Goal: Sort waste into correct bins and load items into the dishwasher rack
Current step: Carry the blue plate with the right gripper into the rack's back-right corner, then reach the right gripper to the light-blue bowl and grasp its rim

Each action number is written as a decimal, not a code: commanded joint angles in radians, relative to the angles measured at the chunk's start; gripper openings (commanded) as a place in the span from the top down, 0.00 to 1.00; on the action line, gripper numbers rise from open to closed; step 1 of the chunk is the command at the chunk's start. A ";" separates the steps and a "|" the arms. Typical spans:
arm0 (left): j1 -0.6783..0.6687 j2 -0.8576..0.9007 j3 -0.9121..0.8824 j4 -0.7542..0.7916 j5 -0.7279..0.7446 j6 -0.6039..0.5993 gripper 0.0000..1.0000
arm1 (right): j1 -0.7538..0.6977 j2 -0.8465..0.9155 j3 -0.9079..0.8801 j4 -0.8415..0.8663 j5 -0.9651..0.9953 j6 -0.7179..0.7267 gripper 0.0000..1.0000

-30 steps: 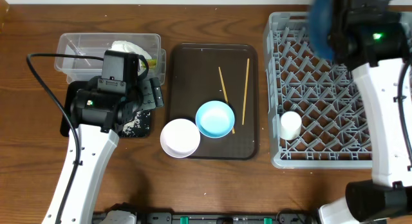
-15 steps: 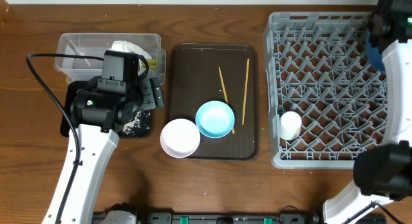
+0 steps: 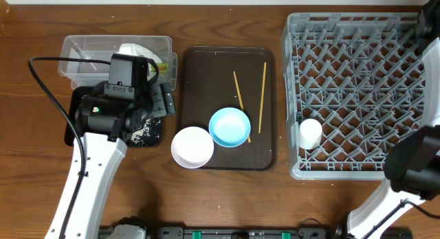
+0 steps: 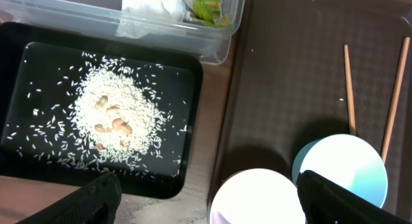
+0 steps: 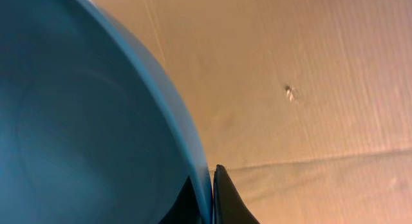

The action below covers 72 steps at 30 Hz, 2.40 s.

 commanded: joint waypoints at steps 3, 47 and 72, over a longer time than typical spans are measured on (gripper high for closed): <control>0.004 -0.006 0.012 -0.001 -0.008 0.001 0.10 | -0.011 0.043 0.003 0.013 -0.144 -0.098 0.99; 0.004 -0.006 0.012 -0.001 -0.008 0.001 0.09 | 0.177 0.133 0.003 -0.108 -0.083 -0.034 0.07; 0.003 -0.006 0.012 -0.005 -0.008 0.001 0.09 | 0.490 -0.082 0.003 -0.568 -1.109 0.729 0.01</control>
